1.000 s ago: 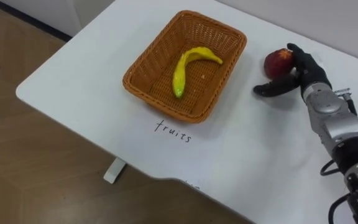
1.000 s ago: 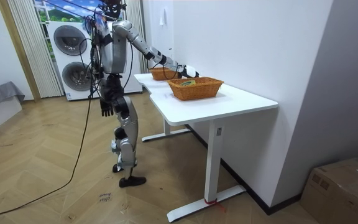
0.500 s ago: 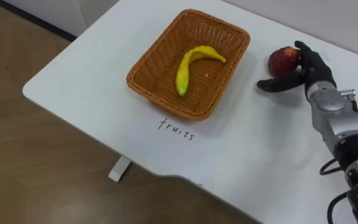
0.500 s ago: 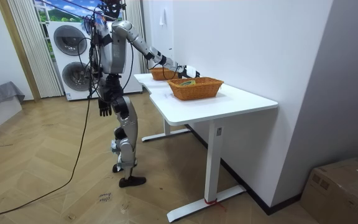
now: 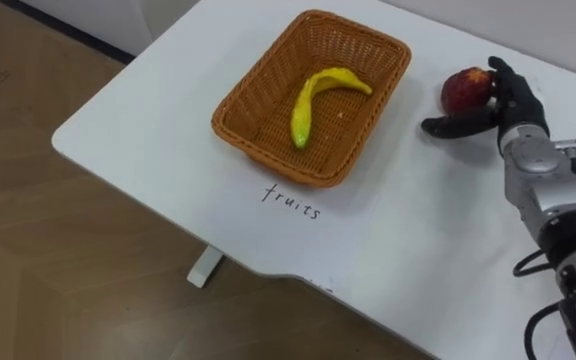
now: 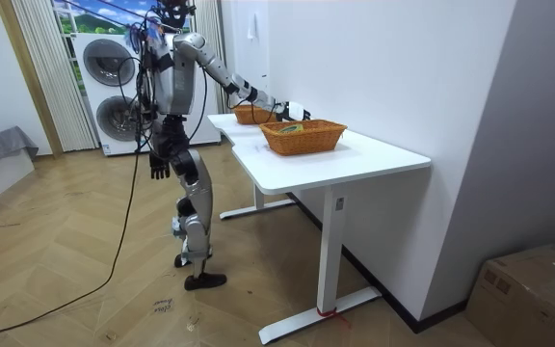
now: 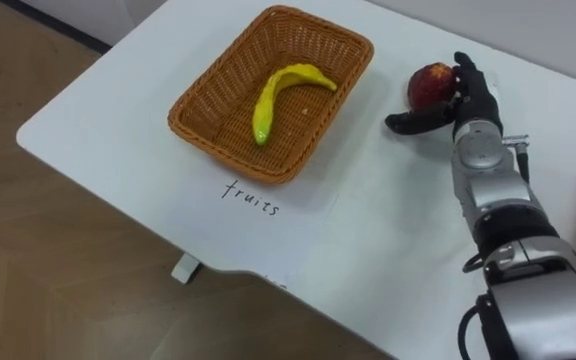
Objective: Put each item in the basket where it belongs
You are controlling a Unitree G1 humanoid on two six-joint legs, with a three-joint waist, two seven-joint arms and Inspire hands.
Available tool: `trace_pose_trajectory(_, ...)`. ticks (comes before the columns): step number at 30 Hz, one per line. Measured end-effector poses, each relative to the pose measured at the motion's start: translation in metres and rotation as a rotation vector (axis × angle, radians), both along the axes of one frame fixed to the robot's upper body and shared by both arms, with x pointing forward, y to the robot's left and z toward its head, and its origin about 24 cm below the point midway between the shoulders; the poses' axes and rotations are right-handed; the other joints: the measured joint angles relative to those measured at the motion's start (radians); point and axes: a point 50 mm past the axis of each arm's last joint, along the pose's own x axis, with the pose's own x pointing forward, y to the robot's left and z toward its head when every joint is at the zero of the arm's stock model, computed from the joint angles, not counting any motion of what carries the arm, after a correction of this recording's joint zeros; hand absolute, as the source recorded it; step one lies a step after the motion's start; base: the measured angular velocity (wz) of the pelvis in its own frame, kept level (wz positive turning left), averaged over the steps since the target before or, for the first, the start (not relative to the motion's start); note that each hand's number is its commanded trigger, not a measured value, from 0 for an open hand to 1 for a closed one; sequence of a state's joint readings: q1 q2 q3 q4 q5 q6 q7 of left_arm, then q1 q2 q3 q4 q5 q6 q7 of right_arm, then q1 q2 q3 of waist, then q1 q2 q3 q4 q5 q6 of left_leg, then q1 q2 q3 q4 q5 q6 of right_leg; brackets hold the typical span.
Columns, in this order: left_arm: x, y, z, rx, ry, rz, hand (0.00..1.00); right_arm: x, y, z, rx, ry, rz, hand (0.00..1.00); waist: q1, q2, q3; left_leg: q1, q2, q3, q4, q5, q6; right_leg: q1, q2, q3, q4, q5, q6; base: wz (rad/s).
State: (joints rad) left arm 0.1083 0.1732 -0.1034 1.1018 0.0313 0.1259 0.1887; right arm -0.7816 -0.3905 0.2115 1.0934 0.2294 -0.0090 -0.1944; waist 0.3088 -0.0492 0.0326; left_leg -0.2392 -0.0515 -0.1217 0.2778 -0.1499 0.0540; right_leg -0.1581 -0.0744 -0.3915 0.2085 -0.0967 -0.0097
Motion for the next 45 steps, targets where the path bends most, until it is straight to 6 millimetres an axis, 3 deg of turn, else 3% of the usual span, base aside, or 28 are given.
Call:
trace_pose_trajectory(13, 0.002, -0.002, 0.0, 0.018, -0.009, 0.005, 0.0, 0.004, 0.0, 0.007, -0.024, -0.017, -0.015, 0.0, 0.0, 0.006, 0.0023, -0.025, -0.007, -0.005, -0.003, 0.015, 0.0, -0.038, -0.013, -0.013, 0.027, 0.001, -0.003, 0.01)
trace_pose_trajectory(14, 0.002, -0.001, 0.0, 0.019, -0.009, 0.004, 0.0, 0.003, 0.0, 0.007, -0.038, -0.012, -0.013, 0.51, 0.0, 0.005, 0.0022, -0.026, -0.007, -0.004, -0.003, 0.017, 0.001, -0.04, -0.016, -0.017, 0.03, 0.0, -0.003, 0.0)
trace_pose_trajectory(15, 0.002, -0.001, 0.0, 0.019, -0.01, 0.004, 0.0, 0.003, -0.001, 0.006, -0.048, -0.003, -0.014, 0.95, 0.002, 0.003, 0.0027, -0.026, -0.008, -0.004, -0.003, 0.018, 0.002, -0.042, -0.017, -0.02, 0.03, 0.0, -0.003, 0.0)
trace_pose_trajectory(16, 0.002, -0.001, 0.0, 0.018, -0.01, 0.004, 0.0, 0.003, -0.002, 0.005, -0.051, 0.0, -0.015, 1.0, 0.002, 0.002, 0.0029, -0.027, -0.009, -0.004, -0.003, 0.018, 0.002, -0.042, -0.018, -0.02, 0.03, 0.0, -0.003, 0.0)
trace_pose_trajectory(21, 0.002, -0.001, 0.0, 0.008, -0.008, 0.002, 0.0, 0.001, -0.009, 0.005, -0.112, 0.021, -0.023, 1.0, 0.017, -0.01, 0.0045, -0.028, -0.01, 0.0, -0.003, 0.02, 0.003, -0.046, -0.021, -0.024, 0.032, 0.001, -0.004, -0.02)
trace_pose_trajectory(24, 0.006, -0.001, 0.001, -0.007, -0.013, -0.005, 0.0, -0.003, -0.024, 0.008, -0.184, 0.036, -0.047, 1.0, 0.028, -0.02, 0.0096, -0.026, -0.009, 0.002, -0.003, 0.02, 0.003, -0.044, -0.02, -0.021, 0.032, 0.002, -0.004, 0.0)
trace_pose_trajectory(27, 0.011, -0.001, 0.001, -0.006, -0.02, -0.023, 0.0, -0.003, -0.025, 0.008, -0.236, 0.051, -0.034, 1.0, 0.029, -0.028, 0.0184, -0.021, -0.007, 0.001, -0.003, 0.019, 0.002, -0.038, -0.017, -0.02, 0.03, 0.002, -0.004, 0.0)
trace_pose_trajectory(45, 0.019, -0.005, 0.002, -0.05, -0.031, -0.059, 0.0, -0.003, -0.022, 0.005, -0.226, 0.074, -0.002, 1.0, 0.03, -0.032, 0.0168, -0.019, -0.002, 0.006, -0.004, 0.019, -0.001, -0.037, -0.012, -0.016, 0.027, 0.004, -0.008, 0.0)
